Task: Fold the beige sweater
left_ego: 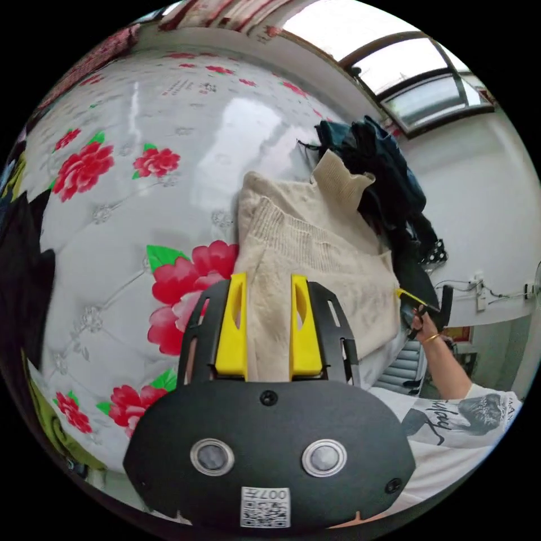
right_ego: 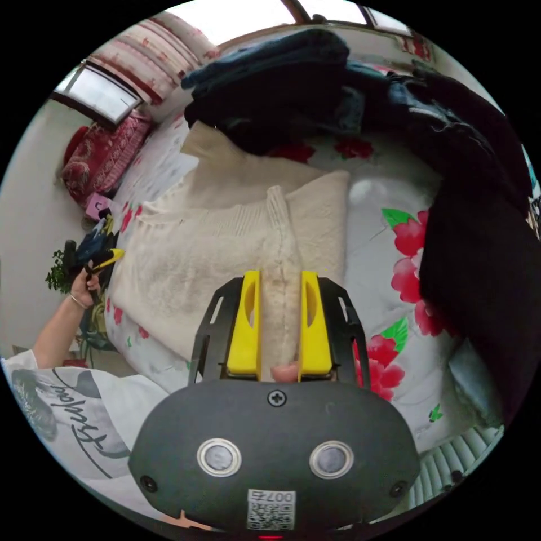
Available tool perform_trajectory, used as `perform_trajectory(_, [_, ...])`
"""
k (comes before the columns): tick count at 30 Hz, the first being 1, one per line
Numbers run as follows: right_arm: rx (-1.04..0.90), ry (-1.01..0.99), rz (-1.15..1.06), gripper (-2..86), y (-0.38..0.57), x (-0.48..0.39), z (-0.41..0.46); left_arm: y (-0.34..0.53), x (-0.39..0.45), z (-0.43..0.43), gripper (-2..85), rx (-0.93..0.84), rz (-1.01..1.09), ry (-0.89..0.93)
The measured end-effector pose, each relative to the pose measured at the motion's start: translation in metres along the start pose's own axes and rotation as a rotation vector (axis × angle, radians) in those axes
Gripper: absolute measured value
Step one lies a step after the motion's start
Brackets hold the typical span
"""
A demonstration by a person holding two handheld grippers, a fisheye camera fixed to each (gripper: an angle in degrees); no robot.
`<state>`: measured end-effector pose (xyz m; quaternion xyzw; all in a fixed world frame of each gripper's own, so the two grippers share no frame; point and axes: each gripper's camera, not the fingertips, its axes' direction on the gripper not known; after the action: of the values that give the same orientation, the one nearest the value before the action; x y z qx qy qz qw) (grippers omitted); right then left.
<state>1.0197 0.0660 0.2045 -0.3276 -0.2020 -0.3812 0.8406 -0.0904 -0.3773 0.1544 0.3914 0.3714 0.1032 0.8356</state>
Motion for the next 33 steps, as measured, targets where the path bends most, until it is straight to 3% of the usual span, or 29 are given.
perform_trajectory(1, [-0.061, 0.025, -0.014, 5.3, -0.007, -0.005, 0.012, -0.008, 0.005, 0.013, 1.4, -0.055, 0.005, -0.036])
perform_trajectory(3, [-0.07, 0.074, -0.06, 4.3, -0.012, -0.016, 0.01, -0.016, 0.019, 0.019, 0.1, -0.107, 0.054, -0.034])
perform_trajectory(7, [0.101, 0.038, -0.121, 3.3, -0.005, -0.032, -0.045, -0.021, 0.049, -0.022, -0.4, 0.048, 0.179, 0.042])
perform_trajectory(11, [0.098, 0.172, -0.071, 4.4, -0.015, -0.033, -0.04, -0.037, 0.026, -0.017, 1.0, 0.151, 0.088, 0.039])
perform_trajectory(13, [0.071, 0.247, -0.011, 5.1, -0.031, -0.036, -0.029, -0.053, -0.001, 0.028, 4.1, 0.027, -0.067, 0.082])
perform_trajectory(15, [0.13, 0.294, -0.052, 5.7, -0.049, -0.055, -0.031, -0.053, -0.006, 0.039, 5.4, 0.021, -0.113, 0.087])
perform_trajectory(19, [0.22, 0.212, -0.306, 7.3, -0.102, -0.115, -0.021, -0.034, 0.007, 0.03, 5.2, 0.093, -0.069, 0.021])
perform_trajectory(26, [0.1, 0.123, -0.516, 5.3, -0.201, -0.19, 0.06, 0.018, -0.016, 0.017, 3.2, 0.124, -0.192, 0.09])
perform_trajectory(30, [0.113, 0.173, -0.573, 1.3, -0.198, -0.218, 0.072, 0.049, -0.028, 0.006, 3.3, 0.147, -0.249, 0.085])
perform_trajectory(33, [0.25, 0.08, -0.722, 0.7, -0.156, -0.24, 0.02, 0.064, -0.034, 0.002, 3.8, 0.165, -0.261, 0.096])
